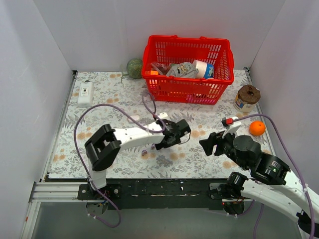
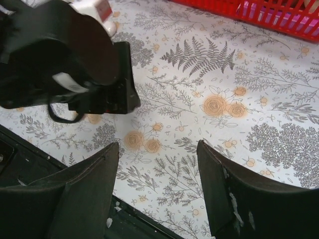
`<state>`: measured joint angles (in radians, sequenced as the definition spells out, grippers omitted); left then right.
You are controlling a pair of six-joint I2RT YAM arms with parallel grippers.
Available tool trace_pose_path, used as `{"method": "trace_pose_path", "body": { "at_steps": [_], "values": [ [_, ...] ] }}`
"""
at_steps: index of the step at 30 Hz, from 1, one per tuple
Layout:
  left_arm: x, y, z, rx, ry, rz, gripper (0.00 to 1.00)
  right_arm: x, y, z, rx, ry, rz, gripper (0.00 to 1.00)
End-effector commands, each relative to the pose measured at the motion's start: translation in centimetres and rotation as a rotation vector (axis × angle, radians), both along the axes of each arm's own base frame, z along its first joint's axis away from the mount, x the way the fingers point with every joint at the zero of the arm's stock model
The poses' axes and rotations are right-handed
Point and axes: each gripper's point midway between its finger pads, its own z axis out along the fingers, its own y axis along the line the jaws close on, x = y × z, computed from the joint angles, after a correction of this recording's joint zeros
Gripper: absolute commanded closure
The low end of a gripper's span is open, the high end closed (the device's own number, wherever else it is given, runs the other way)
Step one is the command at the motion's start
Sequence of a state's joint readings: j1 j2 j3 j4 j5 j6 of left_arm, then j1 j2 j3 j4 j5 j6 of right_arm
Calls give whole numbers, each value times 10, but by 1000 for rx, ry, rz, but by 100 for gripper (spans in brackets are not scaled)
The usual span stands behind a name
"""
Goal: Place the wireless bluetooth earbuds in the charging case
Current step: Pick up the charging case at the center of the board.
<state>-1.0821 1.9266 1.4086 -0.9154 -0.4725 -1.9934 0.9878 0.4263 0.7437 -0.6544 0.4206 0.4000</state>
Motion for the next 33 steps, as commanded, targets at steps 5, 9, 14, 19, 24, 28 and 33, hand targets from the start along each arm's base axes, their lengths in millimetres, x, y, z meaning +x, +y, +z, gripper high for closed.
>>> {"method": "trace_pose_path", "body": {
  "at_steps": [5, 9, 14, 19, 24, 28, 33],
  "values": [
    [22, 23, 129, -224, -367, -240, 85, 13, 6, 40, 33, -95, -13, 28],
    [8, 34, 183, -313, -542, -513, 100, 17, 14, 43, 31, -110, 3, 28],
    [-18, 29, 213, -303, -750, -919, 100, 23, 25, 53, 9, -133, 31, 29],
    [-62, 19, 214, -257, -1006, -1405, 100, 26, 37, 66, -19, -149, 79, 29],
    [-58, 26, 216, -117, -1242, -1468, 100, 19, 57, 78, 6, -118, 167, 27],
    [-61, 23, 203, -110, -1264, -1501, 100, -2, 84, 66, 22, -12, 326, 22],
    [-67, 20, 194, -143, -1244, -1528, 100, -20, 109, 66, 106, 46, 449, 12]
  ]
}}
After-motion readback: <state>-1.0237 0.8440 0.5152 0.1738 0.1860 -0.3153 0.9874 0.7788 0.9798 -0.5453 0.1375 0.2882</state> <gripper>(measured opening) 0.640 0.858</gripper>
